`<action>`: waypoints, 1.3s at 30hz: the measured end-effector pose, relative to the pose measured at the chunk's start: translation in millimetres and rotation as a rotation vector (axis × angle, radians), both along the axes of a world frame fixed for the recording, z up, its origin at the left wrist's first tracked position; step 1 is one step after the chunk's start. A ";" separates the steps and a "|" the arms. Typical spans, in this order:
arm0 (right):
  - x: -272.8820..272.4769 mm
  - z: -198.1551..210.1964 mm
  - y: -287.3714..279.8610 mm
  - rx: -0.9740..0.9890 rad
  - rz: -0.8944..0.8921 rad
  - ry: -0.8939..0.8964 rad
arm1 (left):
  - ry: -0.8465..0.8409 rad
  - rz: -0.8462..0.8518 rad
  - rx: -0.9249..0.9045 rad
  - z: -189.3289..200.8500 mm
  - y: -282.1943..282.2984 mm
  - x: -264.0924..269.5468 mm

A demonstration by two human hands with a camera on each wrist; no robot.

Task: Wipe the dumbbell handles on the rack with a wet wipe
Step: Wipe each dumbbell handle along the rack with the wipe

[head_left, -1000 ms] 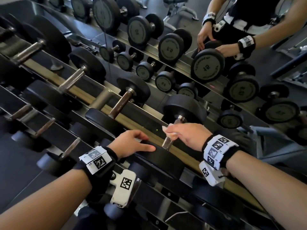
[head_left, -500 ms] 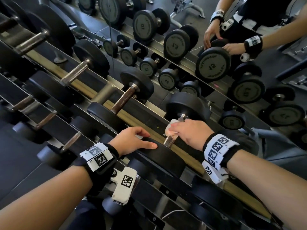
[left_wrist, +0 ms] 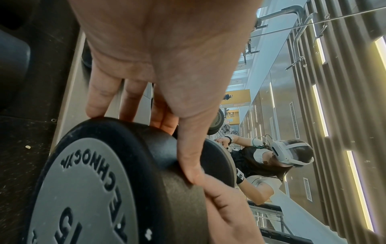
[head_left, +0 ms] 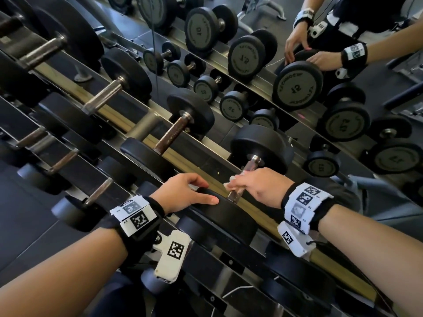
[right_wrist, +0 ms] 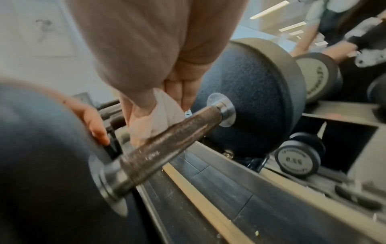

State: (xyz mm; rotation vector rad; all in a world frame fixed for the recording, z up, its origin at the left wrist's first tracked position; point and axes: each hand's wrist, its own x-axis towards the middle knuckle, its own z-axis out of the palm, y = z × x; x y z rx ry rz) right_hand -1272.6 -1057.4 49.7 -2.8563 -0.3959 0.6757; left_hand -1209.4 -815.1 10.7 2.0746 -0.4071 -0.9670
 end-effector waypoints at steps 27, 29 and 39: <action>-6.5 -5.8 17.9 0.045 -0.047 0.076 | 0.006 0.015 0.009 -7.2 -0.6 1.9; -2.2 -3.0 18.9 0.178 -0.156 0.114 | 0.001 0.017 0.015 -7.2 -0.5 1.5; -10.5 -14.3 13.6 -0.035 0.081 -0.052 | 0.016 0.013 0.013 -0.4 0.2 0.2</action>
